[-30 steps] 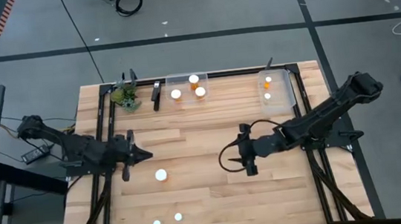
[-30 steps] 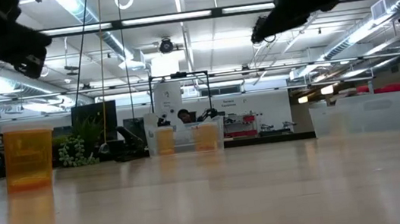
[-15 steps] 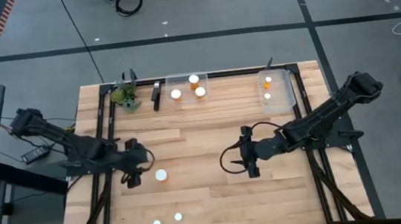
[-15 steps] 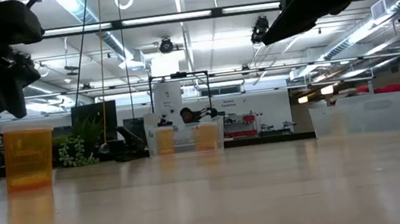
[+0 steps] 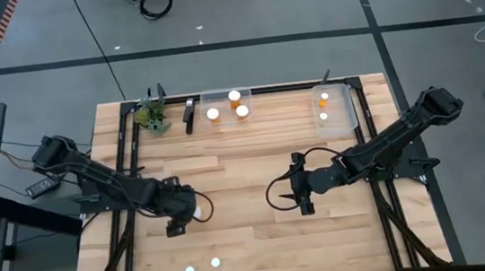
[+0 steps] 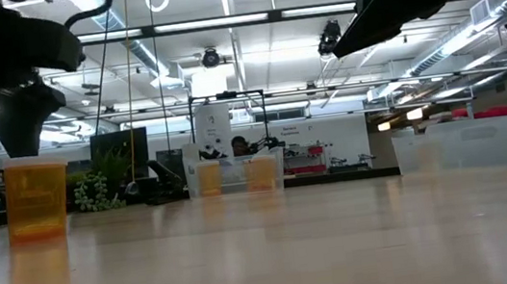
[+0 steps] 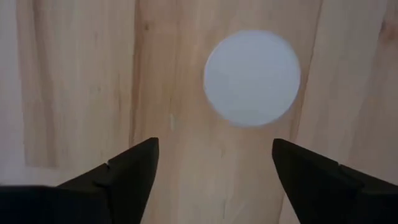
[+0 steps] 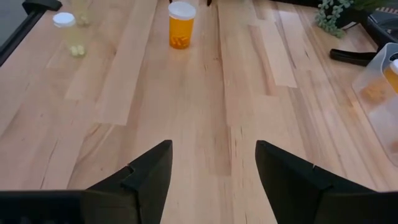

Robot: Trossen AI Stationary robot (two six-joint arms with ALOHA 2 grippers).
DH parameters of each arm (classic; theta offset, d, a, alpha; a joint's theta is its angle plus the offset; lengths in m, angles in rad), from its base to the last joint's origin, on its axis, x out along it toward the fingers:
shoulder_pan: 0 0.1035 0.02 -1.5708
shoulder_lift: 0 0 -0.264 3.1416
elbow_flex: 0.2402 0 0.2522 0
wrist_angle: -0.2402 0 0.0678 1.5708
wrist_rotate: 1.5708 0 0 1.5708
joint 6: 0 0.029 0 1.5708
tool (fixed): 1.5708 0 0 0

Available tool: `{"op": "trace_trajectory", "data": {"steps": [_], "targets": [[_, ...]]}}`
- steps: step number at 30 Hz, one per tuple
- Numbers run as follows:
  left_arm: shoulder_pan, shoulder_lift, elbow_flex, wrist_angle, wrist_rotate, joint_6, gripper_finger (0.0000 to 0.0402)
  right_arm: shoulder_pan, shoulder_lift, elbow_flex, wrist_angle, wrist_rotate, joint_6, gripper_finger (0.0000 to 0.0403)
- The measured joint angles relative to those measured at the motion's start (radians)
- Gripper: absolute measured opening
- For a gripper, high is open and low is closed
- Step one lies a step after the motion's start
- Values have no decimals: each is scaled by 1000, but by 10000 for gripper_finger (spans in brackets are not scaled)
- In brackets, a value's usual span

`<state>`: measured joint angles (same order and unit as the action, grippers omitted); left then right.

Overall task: Pick and place medicine bottles into bin by pill shape (circle, oval)
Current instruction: Put the big orange pill bottle into the left transparent bin

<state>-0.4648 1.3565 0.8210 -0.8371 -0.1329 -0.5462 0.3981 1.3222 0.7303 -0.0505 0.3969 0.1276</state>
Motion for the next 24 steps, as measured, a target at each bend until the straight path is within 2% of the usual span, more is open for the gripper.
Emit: {"op": "trace_trajectory", "data": {"steps": [6,14,18,24], "targets": [[0,119,79,2,0,39,337,0,0,0,-3,0,0,236],[4,210,152,1,0,42,335,0,1,0,-3,0,1,236],[11,237,172,2,0,42,319,0,1,0,-3,1,1,236],[26,249,192,-1,0,45,274,0,1,0,-4,4,5,236]]}}
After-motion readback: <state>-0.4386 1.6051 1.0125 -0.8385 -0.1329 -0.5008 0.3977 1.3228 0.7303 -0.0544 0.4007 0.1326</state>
